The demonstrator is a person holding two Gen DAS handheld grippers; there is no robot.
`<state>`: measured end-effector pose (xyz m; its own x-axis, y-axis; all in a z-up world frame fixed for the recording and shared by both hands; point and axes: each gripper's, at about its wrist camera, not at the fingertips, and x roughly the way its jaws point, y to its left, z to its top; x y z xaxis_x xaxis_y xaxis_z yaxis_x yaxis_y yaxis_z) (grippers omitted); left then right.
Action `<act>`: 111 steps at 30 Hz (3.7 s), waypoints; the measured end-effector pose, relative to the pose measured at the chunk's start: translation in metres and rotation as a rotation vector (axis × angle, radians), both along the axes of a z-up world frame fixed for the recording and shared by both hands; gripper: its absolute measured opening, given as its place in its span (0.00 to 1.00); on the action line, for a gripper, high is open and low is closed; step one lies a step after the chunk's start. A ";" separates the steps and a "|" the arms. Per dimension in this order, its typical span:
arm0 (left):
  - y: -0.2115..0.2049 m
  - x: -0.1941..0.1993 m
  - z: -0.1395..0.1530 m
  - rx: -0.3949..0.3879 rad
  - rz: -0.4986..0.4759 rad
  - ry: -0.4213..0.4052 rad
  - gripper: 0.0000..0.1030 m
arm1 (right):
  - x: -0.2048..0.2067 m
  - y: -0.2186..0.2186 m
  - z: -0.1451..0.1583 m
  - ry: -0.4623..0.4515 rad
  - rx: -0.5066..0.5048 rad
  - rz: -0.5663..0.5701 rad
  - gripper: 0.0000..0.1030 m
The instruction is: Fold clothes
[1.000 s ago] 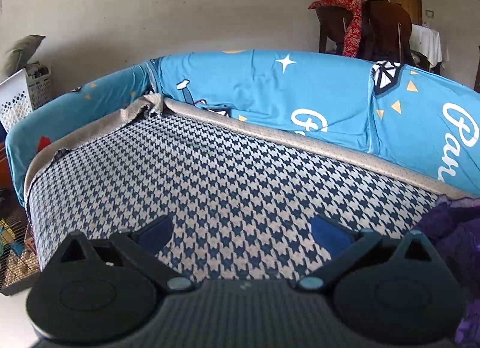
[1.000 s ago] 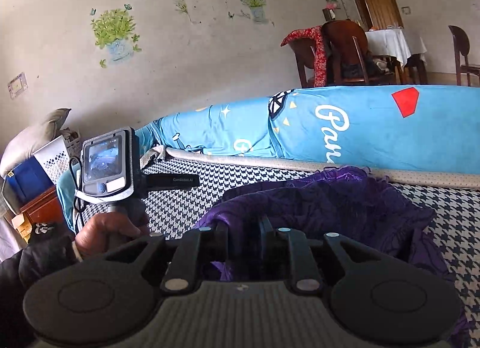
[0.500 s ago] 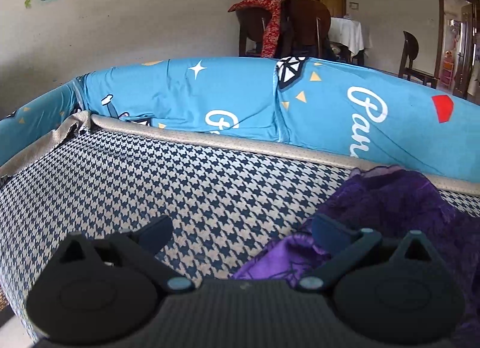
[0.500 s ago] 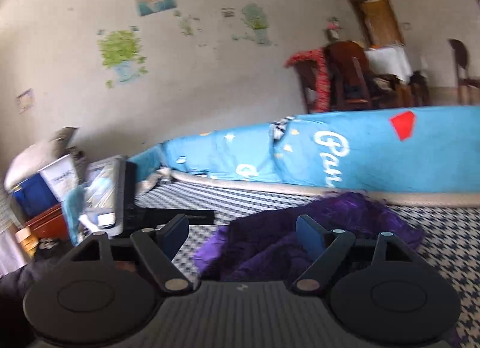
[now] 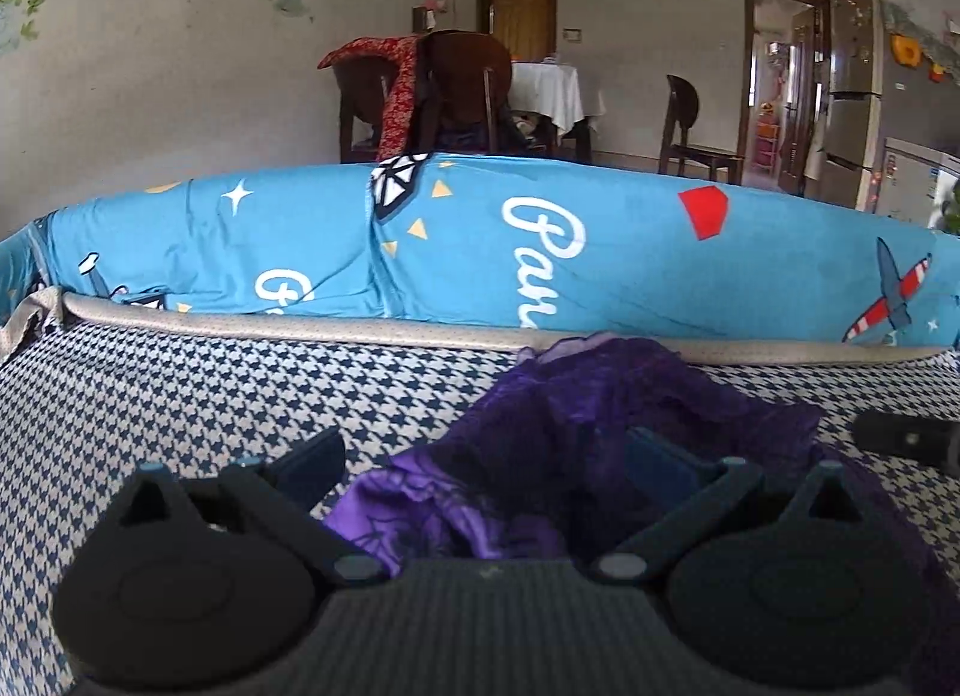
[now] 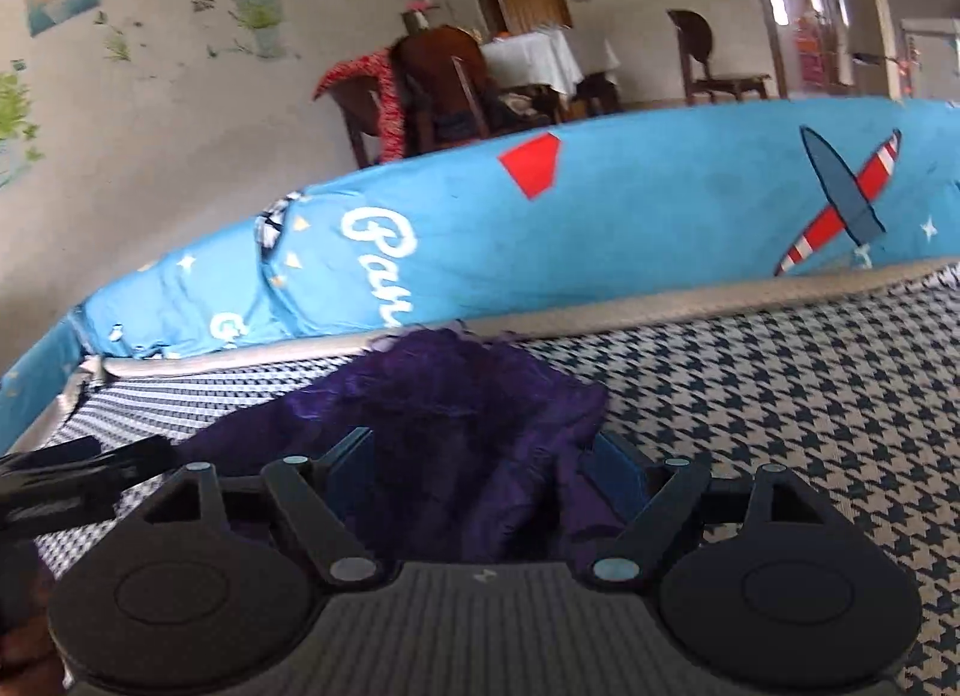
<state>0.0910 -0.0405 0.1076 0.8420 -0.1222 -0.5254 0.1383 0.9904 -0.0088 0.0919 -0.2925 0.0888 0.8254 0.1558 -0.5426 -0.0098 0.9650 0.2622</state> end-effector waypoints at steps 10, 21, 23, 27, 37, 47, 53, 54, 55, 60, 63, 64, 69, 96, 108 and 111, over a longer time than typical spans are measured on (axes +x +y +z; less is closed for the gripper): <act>-0.036 -0.012 -0.019 0.045 -0.169 0.017 1.00 | 0.043 -0.006 -0.037 0.080 0.010 -0.065 0.73; -0.046 -0.003 -0.047 0.070 -0.209 0.093 1.00 | 0.069 -0.005 -0.065 0.149 0.005 -0.101 0.23; -0.047 -0.002 -0.048 0.056 -0.219 0.100 1.00 | 0.067 -0.004 -0.062 0.137 0.009 -0.100 0.18; -0.049 -0.001 -0.049 0.028 -0.243 0.111 1.00 | 0.059 -0.009 -0.044 0.077 -0.009 -0.168 0.14; -0.062 -0.002 -0.053 -0.014 -0.356 0.151 1.00 | 0.019 -0.049 0.008 -0.086 -0.112 -0.482 0.14; -0.071 -0.001 -0.057 0.000 -0.373 0.160 1.00 | 0.007 -0.078 0.016 -0.103 0.042 -0.405 0.43; -0.072 0.006 -0.061 0.045 -0.316 0.184 1.00 | -0.014 -0.094 0.012 -0.027 -0.023 -0.425 0.43; -0.073 0.006 -0.061 0.057 -0.306 0.188 1.00 | -0.018 -0.097 0.010 -0.009 -0.039 -0.434 0.43; -0.073 0.007 -0.062 0.062 -0.299 0.193 1.00 | -0.023 -0.100 0.009 0.008 -0.055 -0.442 0.43; -0.071 0.011 -0.065 0.081 -0.257 0.213 1.00 | -0.052 -0.120 -0.002 0.086 -0.042 -0.475 0.43; -0.067 0.014 -0.068 0.077 -0.225 0.224 1.00 | -0.065 -0.130 -0.008 0.123 -0.043 -0.497 0.43; -0.065 0.015 -0.068 0.073 -0.216 0.228 1.00 | -0.069 -0.132 -0.010 0.135 -0.035 -0.498 0.43; -0.061 0.017 -0.066 0.051 -0.198 0.228 1.00 | -0.089 -0.139 -0.018 0.173 0.075 -0.458 0.44; -0.057 0.021 -0.066 0.075 -0.078 0.191 1.00 | -0.083 -0.060 -0.034 0.205 0.056 -0.104 0.14; -0.061 0.017 -0.066 0.094 -0.104 0.184 1.00 | -0.122 -0.127 0.013 -0.140 0.057 -0.709 0.22; -0.063 0.015 -0.066 0.100 -0.112 0.180 1.00 | -0.123 -0.135 0.011 -0.068 0.030 -0.763 0.26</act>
